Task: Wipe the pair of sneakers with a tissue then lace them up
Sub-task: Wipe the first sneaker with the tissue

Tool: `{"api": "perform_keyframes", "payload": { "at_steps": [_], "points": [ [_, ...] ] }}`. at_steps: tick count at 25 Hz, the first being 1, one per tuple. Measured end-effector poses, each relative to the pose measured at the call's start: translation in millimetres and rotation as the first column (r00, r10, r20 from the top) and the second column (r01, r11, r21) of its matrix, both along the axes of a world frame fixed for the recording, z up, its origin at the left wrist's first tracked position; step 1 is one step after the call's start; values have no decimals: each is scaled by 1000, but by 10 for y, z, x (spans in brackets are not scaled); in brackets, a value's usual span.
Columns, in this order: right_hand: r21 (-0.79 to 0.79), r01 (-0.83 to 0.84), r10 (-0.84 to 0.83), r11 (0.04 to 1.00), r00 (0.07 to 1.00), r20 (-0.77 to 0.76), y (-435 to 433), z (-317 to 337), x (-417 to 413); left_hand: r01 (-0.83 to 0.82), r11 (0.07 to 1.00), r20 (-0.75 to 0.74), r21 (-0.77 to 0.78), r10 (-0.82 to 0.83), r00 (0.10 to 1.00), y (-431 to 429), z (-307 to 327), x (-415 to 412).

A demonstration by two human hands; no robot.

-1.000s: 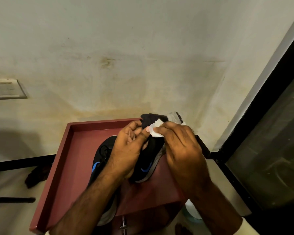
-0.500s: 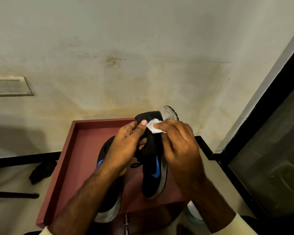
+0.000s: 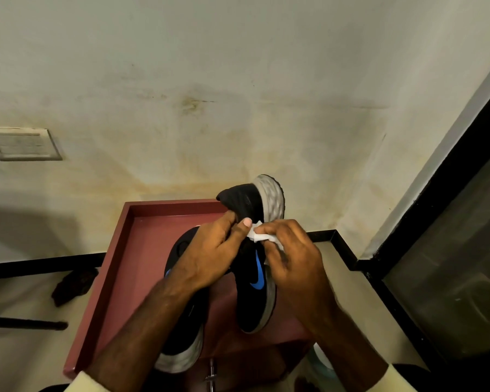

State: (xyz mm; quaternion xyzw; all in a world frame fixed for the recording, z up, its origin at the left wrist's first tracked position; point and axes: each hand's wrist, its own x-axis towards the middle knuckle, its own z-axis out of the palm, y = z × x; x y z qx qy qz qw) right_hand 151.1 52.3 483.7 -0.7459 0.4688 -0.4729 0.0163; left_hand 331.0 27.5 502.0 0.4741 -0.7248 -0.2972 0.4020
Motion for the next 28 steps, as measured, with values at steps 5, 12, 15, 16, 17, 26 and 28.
{"api": "perform_keyframes", "payload": {
  "at_steps": [5,12,15,16,17,26,28],
  "points": [
    [157,-90,96,983,995,-25,36,-148,-47,-120,986,223,-120,144,964,-6,-74,-24],
    [113,-138,132,984,990,56,4,34,-19,-145,989,-83,-41,141,987,-128,-175,-39],
    [223,-356,380,908,922,-75,126,-39,-136,-164,986,-195,37,168,966,-219,-242,42],
    [251,-394,429,884,897,-102,137,-46,-167,-161,986,-202,54,168,965,-244,-265,58],
    [258,-390,430,884,895,-120,108,-45,-166,-157,986,-190,63,166,967,-253,-279,57],
    [265,-390,430,882,896,-111,65,-43,-201,-201,978,-52,48,203,978,-316,-370,14],
    [235,-297,319,925,946,-59,2,-61,-128,-197,980,3,39,197,980,-275,-370,-29]
  ]
}}
